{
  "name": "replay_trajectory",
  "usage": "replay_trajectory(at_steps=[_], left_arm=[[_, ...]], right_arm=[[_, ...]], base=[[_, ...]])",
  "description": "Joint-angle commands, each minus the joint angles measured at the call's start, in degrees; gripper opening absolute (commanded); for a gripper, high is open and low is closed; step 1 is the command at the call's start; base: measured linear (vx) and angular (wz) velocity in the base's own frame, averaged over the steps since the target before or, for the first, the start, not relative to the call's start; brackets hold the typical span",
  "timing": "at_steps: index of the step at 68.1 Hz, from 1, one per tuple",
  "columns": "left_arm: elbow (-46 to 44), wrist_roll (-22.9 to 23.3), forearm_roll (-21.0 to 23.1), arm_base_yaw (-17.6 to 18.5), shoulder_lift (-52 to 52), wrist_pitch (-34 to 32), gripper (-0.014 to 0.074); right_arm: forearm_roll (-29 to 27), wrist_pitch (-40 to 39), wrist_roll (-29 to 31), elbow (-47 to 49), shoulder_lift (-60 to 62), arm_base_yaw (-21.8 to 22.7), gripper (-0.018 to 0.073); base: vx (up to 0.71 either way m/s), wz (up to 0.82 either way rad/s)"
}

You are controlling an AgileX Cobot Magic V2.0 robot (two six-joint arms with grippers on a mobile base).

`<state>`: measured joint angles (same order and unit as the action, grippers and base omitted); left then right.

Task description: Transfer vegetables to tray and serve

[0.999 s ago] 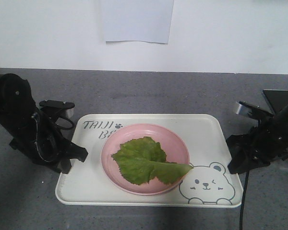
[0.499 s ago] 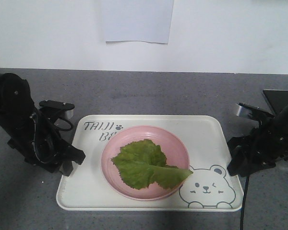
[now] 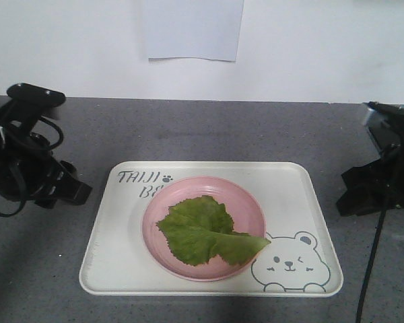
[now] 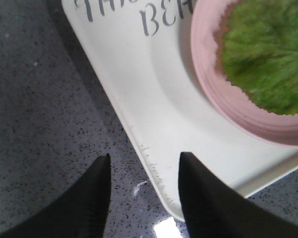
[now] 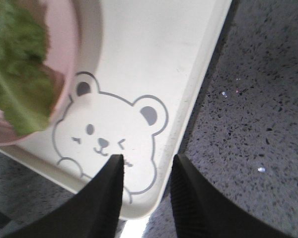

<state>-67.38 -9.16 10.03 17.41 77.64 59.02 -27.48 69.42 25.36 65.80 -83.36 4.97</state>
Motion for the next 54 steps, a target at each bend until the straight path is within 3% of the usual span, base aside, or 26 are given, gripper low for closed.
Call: replay_trajectory(at_steps=[1, 15, 36, 54], left_arm=[[-1.72, -0.09, 0.28, 0.16, -5.02, -2.11, 0.0323], [-1.67, 0.34, -2.83, 0.16, -11.40, -1.84, 0.0323], [-0.09, 1.90, -3.54, 0.16, -19.27, -2.83, 0.0323], [16.23, 1.78, -3.54, 0.16, -30.74, -15.37, 0.0323]], right_arm=[[-0.78, 1.84, -1.09, -0.45, 6.96, -0.93, 0.0217], [5.98, -5.69, -4.71, -8.18, 20.40, -6.23, 0.0219], [11.05, -12.60, -7.47, -17.76, 36.91, -6.18, 0.0222], [12.22, -16.10, -7.17, -21.36, 46.11, -6.18, 0.0222]], base=[[0.00, 0.00], [0.00, 0.00], [0.00, 0.00], [0.00, 0.00]])
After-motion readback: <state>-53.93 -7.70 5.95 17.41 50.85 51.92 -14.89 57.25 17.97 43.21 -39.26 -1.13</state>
